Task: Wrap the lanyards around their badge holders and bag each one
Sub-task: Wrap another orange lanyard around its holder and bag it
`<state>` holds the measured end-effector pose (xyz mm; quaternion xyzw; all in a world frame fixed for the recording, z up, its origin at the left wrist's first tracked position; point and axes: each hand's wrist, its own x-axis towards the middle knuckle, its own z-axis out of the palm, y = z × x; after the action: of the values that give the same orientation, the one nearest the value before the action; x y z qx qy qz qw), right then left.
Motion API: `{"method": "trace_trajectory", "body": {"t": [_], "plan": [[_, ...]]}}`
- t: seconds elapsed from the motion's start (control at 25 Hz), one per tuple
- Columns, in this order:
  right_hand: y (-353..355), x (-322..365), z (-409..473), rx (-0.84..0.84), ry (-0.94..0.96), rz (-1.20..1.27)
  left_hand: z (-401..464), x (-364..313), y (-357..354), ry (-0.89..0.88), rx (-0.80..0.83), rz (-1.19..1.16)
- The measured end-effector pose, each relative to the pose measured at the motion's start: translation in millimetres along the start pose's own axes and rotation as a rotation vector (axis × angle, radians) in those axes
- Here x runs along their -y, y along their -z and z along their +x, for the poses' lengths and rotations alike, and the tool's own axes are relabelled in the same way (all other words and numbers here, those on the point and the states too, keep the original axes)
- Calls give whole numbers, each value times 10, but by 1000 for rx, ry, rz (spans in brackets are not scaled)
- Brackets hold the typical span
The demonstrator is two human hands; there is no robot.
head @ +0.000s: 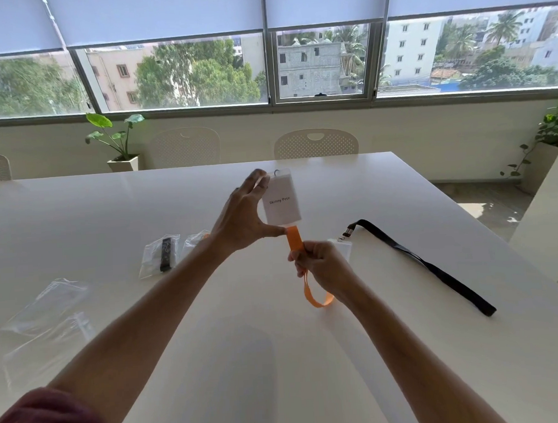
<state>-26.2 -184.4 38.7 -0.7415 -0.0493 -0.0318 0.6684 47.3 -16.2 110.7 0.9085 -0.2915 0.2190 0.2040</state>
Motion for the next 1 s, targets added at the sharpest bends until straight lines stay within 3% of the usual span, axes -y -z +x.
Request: {"method": "trace_trajectory", "body": {"t": [0.28,0.48,0.76,1.0], "plan": [[-87,146,-135,76,24,-56,67,137,108,-58,80,159],[-158,292,-178,138,48,-78,-2,102,58,-52,39,252],[-125,563,-204,201,117,48,-184,101,-256,-56,81,411],[31,725,-147,137,181,116,-384,-16,-475,-131,130,468]]}}
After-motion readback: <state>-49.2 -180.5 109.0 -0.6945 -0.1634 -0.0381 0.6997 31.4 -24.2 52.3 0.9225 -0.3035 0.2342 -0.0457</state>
